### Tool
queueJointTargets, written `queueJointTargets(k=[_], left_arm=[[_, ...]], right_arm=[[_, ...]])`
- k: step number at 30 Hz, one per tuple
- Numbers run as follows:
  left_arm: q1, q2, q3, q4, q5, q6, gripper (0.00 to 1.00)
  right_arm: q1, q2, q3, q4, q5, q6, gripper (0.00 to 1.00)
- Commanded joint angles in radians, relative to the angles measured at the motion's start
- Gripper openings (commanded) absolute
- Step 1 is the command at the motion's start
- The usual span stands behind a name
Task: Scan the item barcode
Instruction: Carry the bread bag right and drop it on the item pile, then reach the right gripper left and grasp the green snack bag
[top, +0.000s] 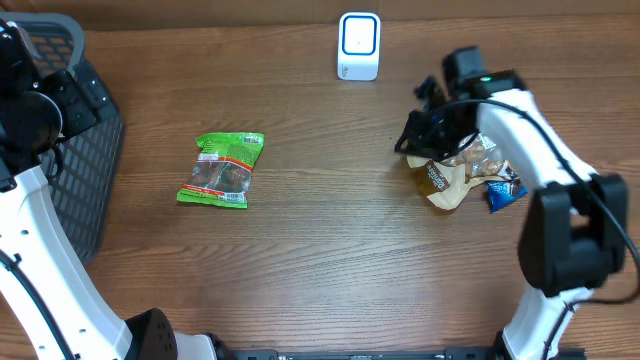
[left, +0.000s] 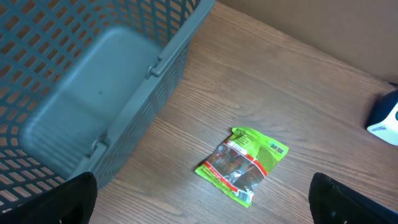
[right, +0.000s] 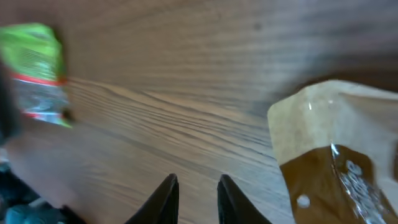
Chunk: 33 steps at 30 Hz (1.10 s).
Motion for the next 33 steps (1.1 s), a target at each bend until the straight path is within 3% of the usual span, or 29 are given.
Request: queueJointTargets(k=[1,3,11,17,19,27,30,33], left_arm=[[0.000,0.001,0.013,0.002,0.005,-0.003,1.00],[0.000,0.001,0.013,0.002,0.005,-0.003,1.00],[0.000,0.001,0.013,0.002,0.005,-0.003,1.00],[0.000,0.001,0.013,0.002,0.005,-0.003,1.00],[0.000,0.001,0.013,0.002,0.005,-0.003,1.00],[0.000,0.001,0.013,0.002,0.005,-0.003,1.00],[0.000,0.001,0.013,0.002,0.005,-0.003,1.00],[0.000,0.001,0.013,0.002,0.005,-0.003,1.00]], right_arm=[[0.006,0.073,-0.003,-0.022,0.114,0.021,0.16],[-0.009,0.102,-0.003,-0.030,0.163,0.045,0.11],[-0.196,0.104,-0.026,-0.035,0.501,0.206,0.13],[-0.344,0.104,-0.061,-0.088,0.502,0.208,0.09],[-0.391,0.103,-0.061,-0.106,0.503,0.209,0.04],[-0.417,0.051,0.080,-0.218,0.225,0.053,0.06],[-0.362,-0.003,0.176,-0.268,0.123,-0.029,0.15],[-0.230,-0.051,0.304,-0.329,0.065,-0.092,0.76]])
